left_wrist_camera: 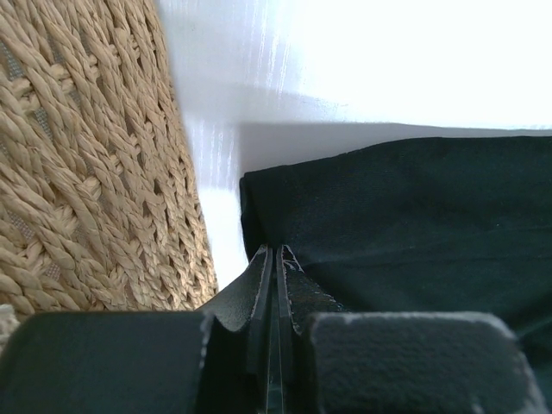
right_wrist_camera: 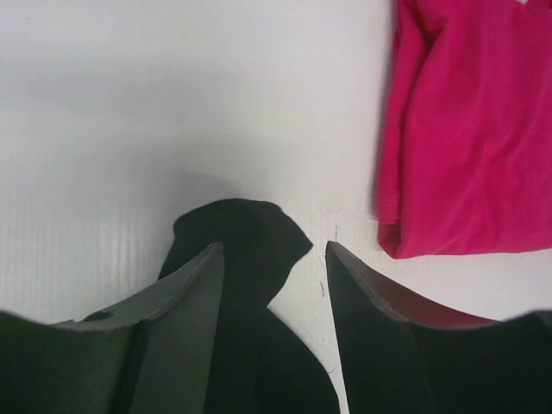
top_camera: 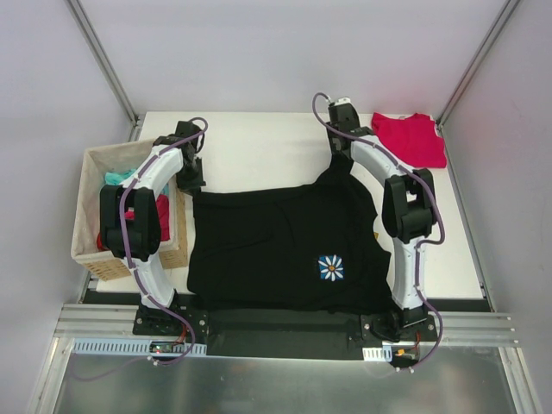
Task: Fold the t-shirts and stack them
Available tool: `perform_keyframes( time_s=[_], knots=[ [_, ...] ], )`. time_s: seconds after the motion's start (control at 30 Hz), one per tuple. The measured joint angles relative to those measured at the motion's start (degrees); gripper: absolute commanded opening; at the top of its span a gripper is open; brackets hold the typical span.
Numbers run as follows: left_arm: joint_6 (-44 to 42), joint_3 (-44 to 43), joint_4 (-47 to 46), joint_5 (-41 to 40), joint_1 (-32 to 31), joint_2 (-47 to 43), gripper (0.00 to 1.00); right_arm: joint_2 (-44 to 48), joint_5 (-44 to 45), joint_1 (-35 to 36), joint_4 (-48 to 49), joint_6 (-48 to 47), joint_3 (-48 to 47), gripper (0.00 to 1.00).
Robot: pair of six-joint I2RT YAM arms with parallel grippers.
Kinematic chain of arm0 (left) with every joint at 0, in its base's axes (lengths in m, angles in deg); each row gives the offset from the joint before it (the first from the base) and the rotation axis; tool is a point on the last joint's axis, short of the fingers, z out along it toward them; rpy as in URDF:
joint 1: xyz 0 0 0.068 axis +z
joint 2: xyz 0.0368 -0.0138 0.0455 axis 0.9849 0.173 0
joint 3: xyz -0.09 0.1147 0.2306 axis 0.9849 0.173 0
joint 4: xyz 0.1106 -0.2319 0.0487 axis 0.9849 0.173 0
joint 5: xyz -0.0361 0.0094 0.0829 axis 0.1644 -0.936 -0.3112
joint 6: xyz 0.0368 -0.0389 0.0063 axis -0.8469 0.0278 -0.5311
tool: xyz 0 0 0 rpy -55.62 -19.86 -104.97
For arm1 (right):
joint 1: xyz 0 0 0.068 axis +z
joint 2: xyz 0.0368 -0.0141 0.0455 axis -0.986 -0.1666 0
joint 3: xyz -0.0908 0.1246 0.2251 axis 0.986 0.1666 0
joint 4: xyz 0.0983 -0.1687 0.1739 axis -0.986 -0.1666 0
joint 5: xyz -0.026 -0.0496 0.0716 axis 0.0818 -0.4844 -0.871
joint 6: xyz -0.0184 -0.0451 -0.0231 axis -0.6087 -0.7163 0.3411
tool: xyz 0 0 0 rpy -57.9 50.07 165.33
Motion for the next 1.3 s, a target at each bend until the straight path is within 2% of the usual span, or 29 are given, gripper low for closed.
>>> perform_keyframes(
  time_s=[0.27, 0.67, 1.07, 1.17, 1.3],
  knots=[
    [0.0, 0.0, 0.0, -0.09, -0.02, 0.0, 0.0, -0.61, 0.46, 2.97, -0.22, -1.9, -0.46, 0.54],
    [0.0, 0.22, -0.04, -1.01, -0.02, 0.0, 0.0, -1.49, 1.09, 1.75, -0.22, -2.54, -0.52, 0.48],
    [0.0, 0.22, -0.02, -1.38, -0.37, 0.0, 0.0, -1.86, 1.05, -0.46, -0.35, -2.23, -1.16, 0.2],
    [0.0, 0.24, -0.02, -1.38, -0.37, 0.0, 0.0, -2.32, 1.03, -0.46, -0.59, -2.08, -1.64, 0.02],
    [0.0, 0.44, -0.07, -1.4, -0.37, 0.0, 0.0, -2.62, 0.98, -0.46, -1.14, -1.77, -2.05, 0.01]
  ],
)
